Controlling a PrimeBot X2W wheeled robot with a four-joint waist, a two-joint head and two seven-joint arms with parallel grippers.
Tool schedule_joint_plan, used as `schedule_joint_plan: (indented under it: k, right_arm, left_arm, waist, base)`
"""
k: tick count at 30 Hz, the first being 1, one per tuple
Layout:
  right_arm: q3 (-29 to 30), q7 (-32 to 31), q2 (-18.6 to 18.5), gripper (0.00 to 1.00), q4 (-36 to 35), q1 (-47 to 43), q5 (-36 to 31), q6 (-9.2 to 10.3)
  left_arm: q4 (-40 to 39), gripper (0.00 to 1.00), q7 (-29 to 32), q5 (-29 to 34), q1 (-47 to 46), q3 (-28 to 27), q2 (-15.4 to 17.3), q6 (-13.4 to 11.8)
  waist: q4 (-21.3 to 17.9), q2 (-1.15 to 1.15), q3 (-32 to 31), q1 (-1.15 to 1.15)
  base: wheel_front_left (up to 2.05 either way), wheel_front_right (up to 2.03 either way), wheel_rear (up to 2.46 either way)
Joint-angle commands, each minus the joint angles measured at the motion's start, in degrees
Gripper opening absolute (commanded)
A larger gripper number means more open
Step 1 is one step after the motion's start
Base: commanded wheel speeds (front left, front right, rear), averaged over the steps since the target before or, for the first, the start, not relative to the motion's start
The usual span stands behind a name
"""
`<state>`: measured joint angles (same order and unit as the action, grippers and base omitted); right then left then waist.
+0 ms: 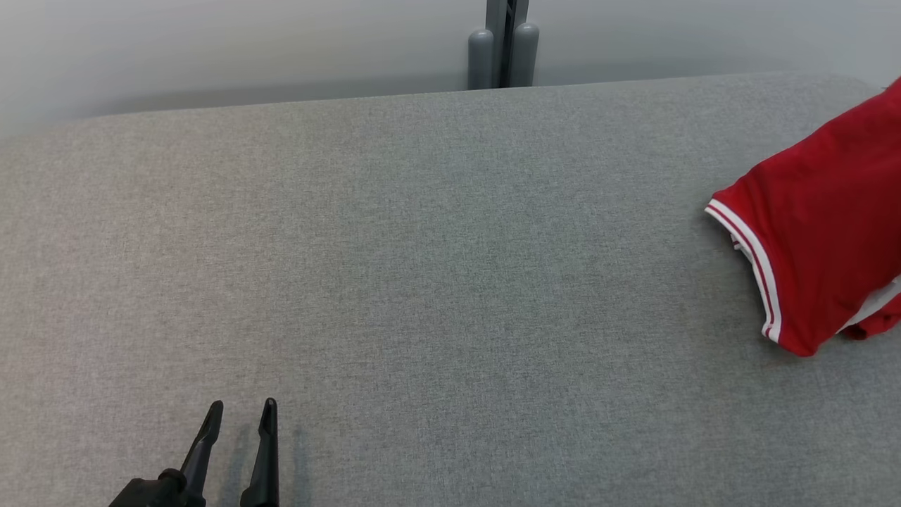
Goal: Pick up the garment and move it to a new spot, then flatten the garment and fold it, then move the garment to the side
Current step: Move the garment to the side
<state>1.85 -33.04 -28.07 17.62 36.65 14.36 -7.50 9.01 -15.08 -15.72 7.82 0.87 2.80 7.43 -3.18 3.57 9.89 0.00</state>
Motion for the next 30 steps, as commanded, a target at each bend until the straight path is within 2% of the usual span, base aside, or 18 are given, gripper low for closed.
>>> schedule_joint_plan:
  k: [1,8,11,15,18,21,25,28,30]
  right_arm:
    - [0.2,-0.5,-1.3,1.00,-0.8,-1.3,-1.8,0.02]
    - [0.4,-0.1,-3.5,1.00,-8.1,-1.5,-5.0,0.02]
    - [0.9,1.7,-3.0,1.00,-10.9,-2.5,-5.3,0.02]
    - [1.9,7.0,-1.0,1.00,-14.9,-6.3,-4.9,0.02]
    - [2.7,13.7,0.9,1.00,-17.7,-12.0,-5.4,0.02]
    - [3.9,21.1,4.3,1.00,-18.9,-19.5,-6.7,0.02]
    - [5.5,32.7,11.0,1.00,-18.9,-29.0,-9.3,0.02]
    - [6.3,42.5,16.5,1.00,-15.9,-35.3,-12.5,0.02]
    - [6.6,46.5,20.3,1.00,-12.9,-38.4,-14.1,0.02]
  left_arm:
    - [-0.1,1.00,-0.1,0.2,-0.1,-0.4,0.2,0.1]
    - [-0.4,1.00,-0.1,0.5,0.9,-1.0,0.2,0.1]
    - [-0.3,1.00,-0.1,0.7,0.9,-0.7,0.2,0.1]
    - [-0.6,1.00,-0.1,0.4,1.3,-0.8,0.2,0.1]
    - [-0.9,1.00,-0.1,-0.2,2.3,-1.5,0.2,0.1]
    - [-1.3,1.00,-0.1,0.3,3.3,-2.4,0.2,-0.3]
    - [-2.3,1.00,-0.1,0.6,4.3,-4.4,0.2,-0.9]
    - [-2.7,1.00,-0.1,0.7,4.6,-6.0,0.2,-1.2]
    - [-2.6,1.00,-0.1,1.0,4.5,-6.8,0.2,-1.2]
  waist:
    - [0.0,0.00,0.1,0.00]
    - [-1.0,0.00,0.4,0.00]
    - [-1.2,0.00,-0.4,0.00]
    - [-1.1,0.00,-2.4,0.00]
    - [-0.6,0.00,-4.4,0.00]
    - [0.0,0.00,-6.1,0.00]
    - [0.6,0.00,-7.1,0.00]
    - [1.0,0.00,-7.6,0.00]
    - [1.3,0.00,-7.9,0.00]
  base:
    - [0.00,0.00,0.00]
    - [0.00,0.00,0.00]
    - [0.00,0.00,0.00]
    - [0.00,0.00,0.00]
    - [0.00,0.00,0.00]
    - [0.00,0.00,0.00]
    - [0.00,0.00,0.00]
    - [0.00,0.00,0.00]
    - [0.00,0.00,0.00]
